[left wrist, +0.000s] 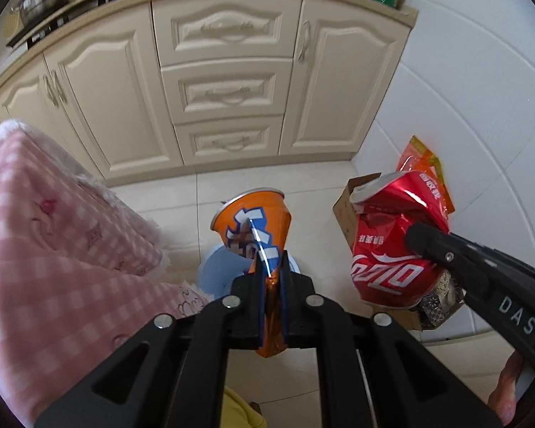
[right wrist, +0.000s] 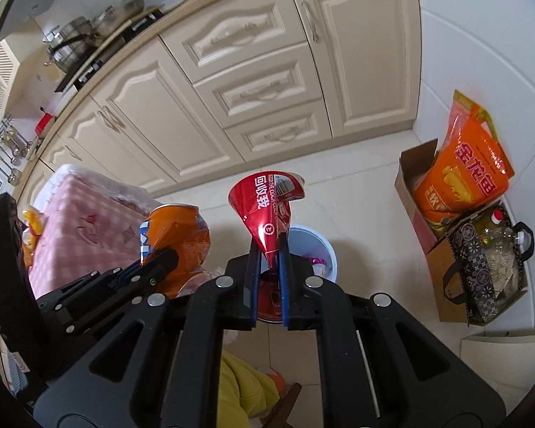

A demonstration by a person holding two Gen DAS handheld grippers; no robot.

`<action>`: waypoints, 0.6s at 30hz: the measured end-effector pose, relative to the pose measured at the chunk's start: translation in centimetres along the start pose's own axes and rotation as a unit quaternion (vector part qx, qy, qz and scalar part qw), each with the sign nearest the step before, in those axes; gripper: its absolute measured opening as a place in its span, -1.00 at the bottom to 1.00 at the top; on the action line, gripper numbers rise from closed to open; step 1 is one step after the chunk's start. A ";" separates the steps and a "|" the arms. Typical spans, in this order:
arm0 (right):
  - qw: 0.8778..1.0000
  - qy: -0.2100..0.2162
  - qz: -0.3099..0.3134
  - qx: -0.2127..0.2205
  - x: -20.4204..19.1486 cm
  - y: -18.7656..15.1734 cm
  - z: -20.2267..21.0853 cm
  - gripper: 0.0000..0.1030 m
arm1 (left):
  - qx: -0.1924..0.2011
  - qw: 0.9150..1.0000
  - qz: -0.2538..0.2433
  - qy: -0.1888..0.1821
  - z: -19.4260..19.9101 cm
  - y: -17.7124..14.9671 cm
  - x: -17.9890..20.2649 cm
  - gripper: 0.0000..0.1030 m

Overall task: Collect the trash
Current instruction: 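Carry both cans from the table to above the blue bin, then open the left gripper over the bin while the right gripper releases the Coca-Cola can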

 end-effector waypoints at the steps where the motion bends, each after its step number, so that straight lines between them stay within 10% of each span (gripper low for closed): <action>1: 1.000 -0.002 0.000 -0.005 0.2 0.1 -0.6 -0.82 | -0.003 1.000 0.000 -0.001 -0.6 0.1 -0.2 -0.87; 7: 1.000 -0.007 0.000 -0.019 0.3 0.8 -2.7 -0.82 | -0.001 1.000 -0.003 0.011 -1.9 0.7 -0.8 -0.78; 11: 1.000 -0.007 0.005 -0.027 0.1 0.7 -3.6 -0.82 | 0.013 1.000 0.000 0.021 -1.9 1.5 -1.9 -0.26; 18: 0.999 -0.007 0.015 -0.046 -0.9 0.4 -5.1 -0.82 | -0.003 0.998 0.027 0.052 -1.7 1.0 -3.6 -0.26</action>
Point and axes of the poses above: each gripper's, at about its wrist camera, not at the fingertips, and z roughly against the way its jaws point, x to its right, y to its top, the point moved 7 cm from there along -z, roughly the way its jaws point, and after that the axes turned 14 degrees about -z, right-handed, at the moved point
